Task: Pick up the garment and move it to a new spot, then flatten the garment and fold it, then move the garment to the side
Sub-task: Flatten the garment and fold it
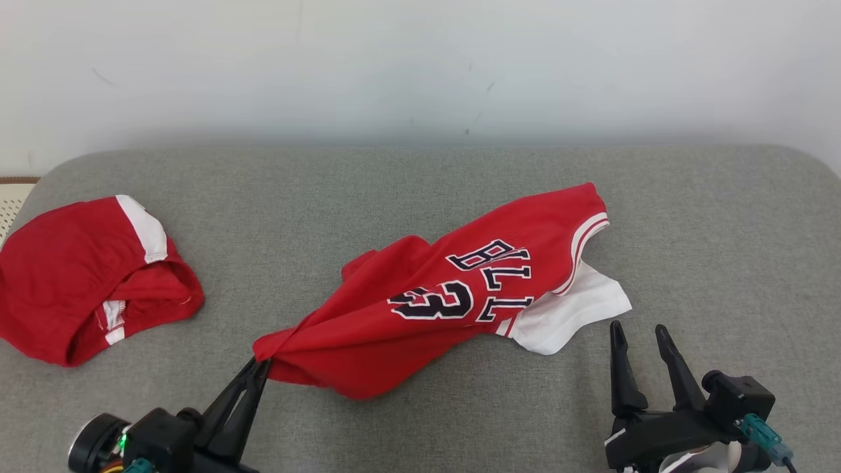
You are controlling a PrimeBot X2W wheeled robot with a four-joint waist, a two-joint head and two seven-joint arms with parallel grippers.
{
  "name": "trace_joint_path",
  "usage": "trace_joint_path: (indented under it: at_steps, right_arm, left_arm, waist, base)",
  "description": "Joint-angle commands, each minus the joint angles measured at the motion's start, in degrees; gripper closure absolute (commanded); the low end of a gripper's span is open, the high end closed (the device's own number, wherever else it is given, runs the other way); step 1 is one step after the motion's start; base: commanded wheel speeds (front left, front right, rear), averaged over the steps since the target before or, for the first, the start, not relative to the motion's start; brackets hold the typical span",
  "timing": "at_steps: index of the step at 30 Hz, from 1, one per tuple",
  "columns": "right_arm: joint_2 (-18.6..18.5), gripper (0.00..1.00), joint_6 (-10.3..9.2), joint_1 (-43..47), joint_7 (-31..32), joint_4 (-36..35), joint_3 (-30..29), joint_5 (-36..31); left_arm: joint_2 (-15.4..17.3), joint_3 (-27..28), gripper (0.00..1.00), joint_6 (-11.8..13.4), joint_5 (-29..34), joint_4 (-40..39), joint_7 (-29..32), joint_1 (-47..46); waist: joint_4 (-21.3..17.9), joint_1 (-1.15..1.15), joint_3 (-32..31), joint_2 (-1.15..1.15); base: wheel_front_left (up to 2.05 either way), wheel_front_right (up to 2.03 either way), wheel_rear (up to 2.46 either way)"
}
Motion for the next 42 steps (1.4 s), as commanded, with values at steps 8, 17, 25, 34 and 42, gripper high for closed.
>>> trace_joint_path:
  at_steps: [8, 17, 25, 34, 42]
  right_arm:
    - [0.0, 0.00, -0.04, -0.9, -0.2, 1.6, 0.5, 0.1]
    - [-0.1, 0.00, -0.04, -1.1, 0.5, 1.3, -0.7, -1.1]
    - [-0.9, 0.00, -0.04, -1.5, 1.8, 2.3, -2.9, -2.1]
    - [-2.9, 0.00, -0.04, -5.3, 5.1, 7.9, -3.8, -4.8]
    - [-5.8, 0.00, -0.04, -12.5, 7.8, 16.2, -2.9, -5.3]
  left_arm:
    - [-0.9, 0.8, 0.00, 1.9, -1.0, 4.4, -3.2, 2.8]
    - [-3.7, 0.9, 0.00, 2.9, -2.4, 8.9, -9.7, 3.3]
    - [-6.4, 3.8, 0.00, 4.9, -2.1, 8.5, -13.0, 2.7]
    - [-9.3, 8.5, 0.00, 4.9, -0.2, 6.2, -13.2, 2.7]
    - [-12.0, 10.7, 0.00, 3.0, 1.3, 6.5, -13.2, 3.0]
  waist:
    - [-1.3, 0.00, 0.1, 0.00]
    - [-0.4, 0.00, 0.5, 0.00]
    - [0.9, 0.00, 0.9, 0.00]
    - [1.5, 0.00, 1.6, 0.00]
    - [2.7, 0.00, 2.0, 0.00]
  base:
    - [0.00, 0.00, 0.00]
    - [0.00, 0.00, 0.00]
    - [0.00, 0.00, 0.00]
    - [0.00, 0.00, 0.00]
    - [0.00, 0.00, 0.00]
